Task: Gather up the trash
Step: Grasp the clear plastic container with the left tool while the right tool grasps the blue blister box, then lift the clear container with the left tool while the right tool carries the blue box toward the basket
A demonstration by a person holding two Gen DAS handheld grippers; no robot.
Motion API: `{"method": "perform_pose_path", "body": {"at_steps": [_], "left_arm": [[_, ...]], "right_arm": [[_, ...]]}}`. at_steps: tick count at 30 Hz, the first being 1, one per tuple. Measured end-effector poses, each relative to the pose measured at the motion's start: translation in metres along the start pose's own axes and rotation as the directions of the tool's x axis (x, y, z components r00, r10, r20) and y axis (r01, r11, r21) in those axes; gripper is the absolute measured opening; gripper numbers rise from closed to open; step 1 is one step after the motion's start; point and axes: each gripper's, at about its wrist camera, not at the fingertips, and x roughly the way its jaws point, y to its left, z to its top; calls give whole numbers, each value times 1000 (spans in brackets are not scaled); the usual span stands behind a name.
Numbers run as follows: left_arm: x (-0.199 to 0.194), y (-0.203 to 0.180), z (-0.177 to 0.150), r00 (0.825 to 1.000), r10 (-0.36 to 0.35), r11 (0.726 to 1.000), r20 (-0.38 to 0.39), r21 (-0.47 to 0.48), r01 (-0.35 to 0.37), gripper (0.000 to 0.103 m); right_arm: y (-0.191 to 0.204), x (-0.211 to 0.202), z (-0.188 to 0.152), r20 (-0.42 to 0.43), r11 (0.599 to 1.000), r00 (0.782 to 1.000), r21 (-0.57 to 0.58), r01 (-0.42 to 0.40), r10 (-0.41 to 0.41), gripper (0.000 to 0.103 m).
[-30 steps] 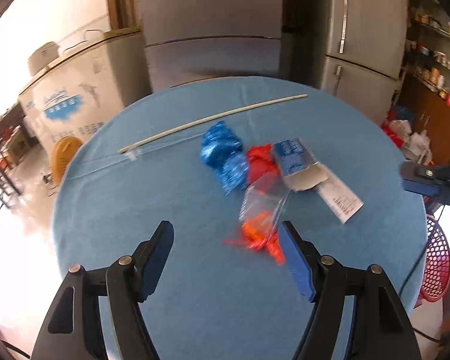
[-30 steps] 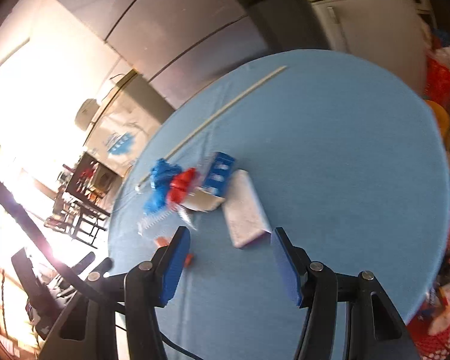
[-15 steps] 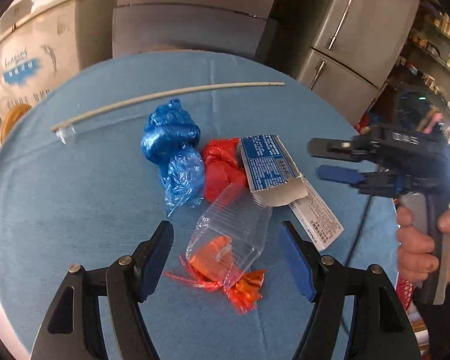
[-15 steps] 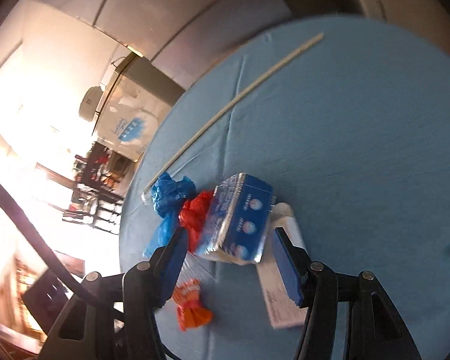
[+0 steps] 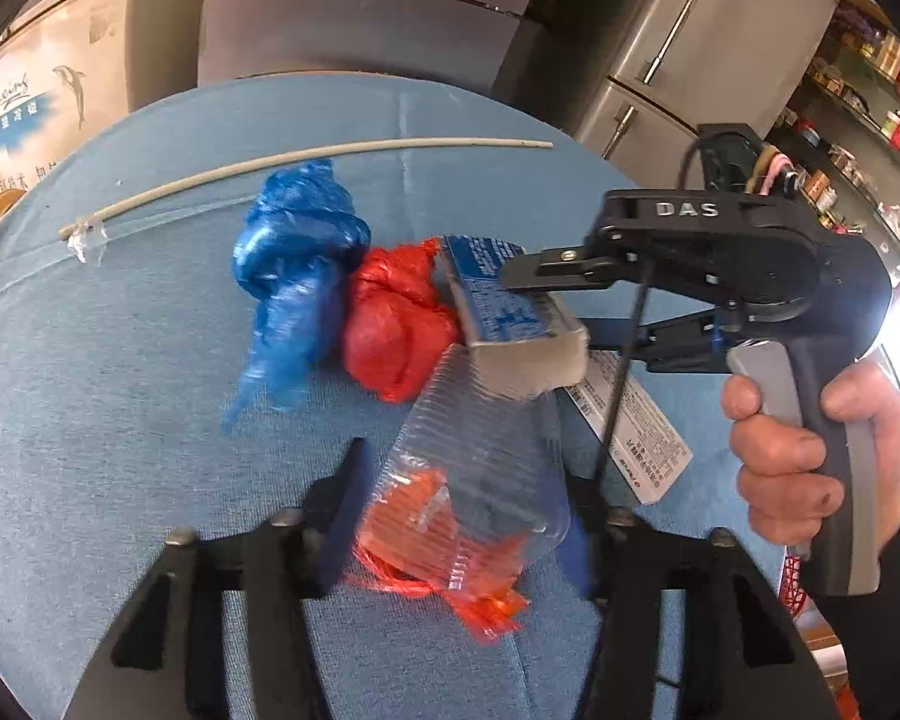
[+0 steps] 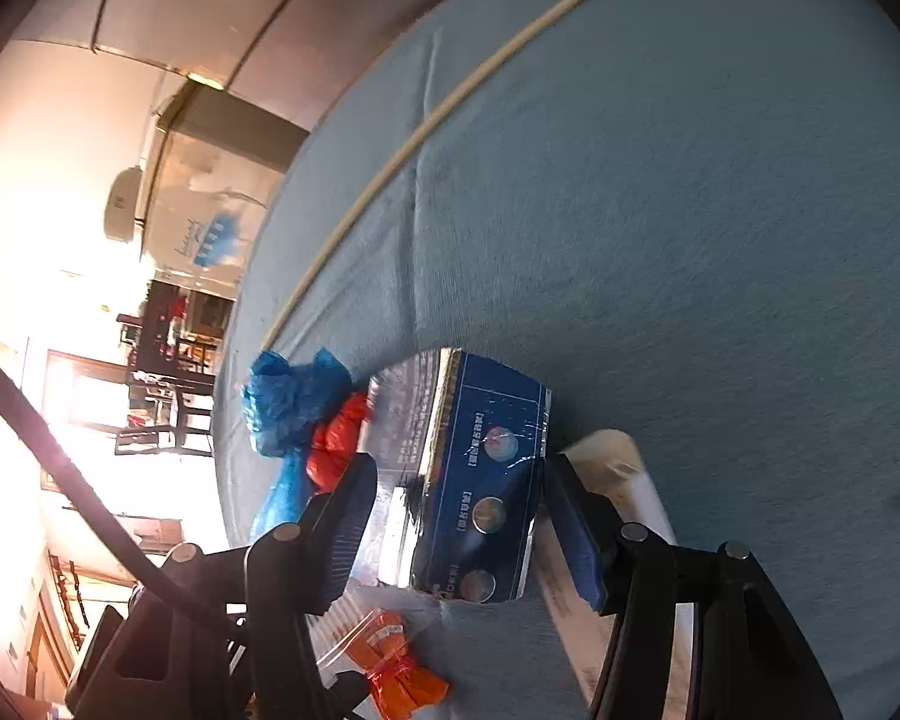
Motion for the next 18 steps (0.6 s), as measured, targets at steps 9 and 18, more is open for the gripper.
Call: {"method": "perform_pose_path", "body": {"at_steps": [9, 18], "left_arm": [[-9, 7, -12, 1000, 12, 1000, 6, -2, -12, 25], [-54, 42, -39, 997, 41, 997, 67, -72, -36, 25]], "right_arm": [[9, -2, -6, 45, 999, 999, -33, 8, -6, 42], [15, -12, -19, 38, 998, 999, -67, 20, -17, 44]]}}
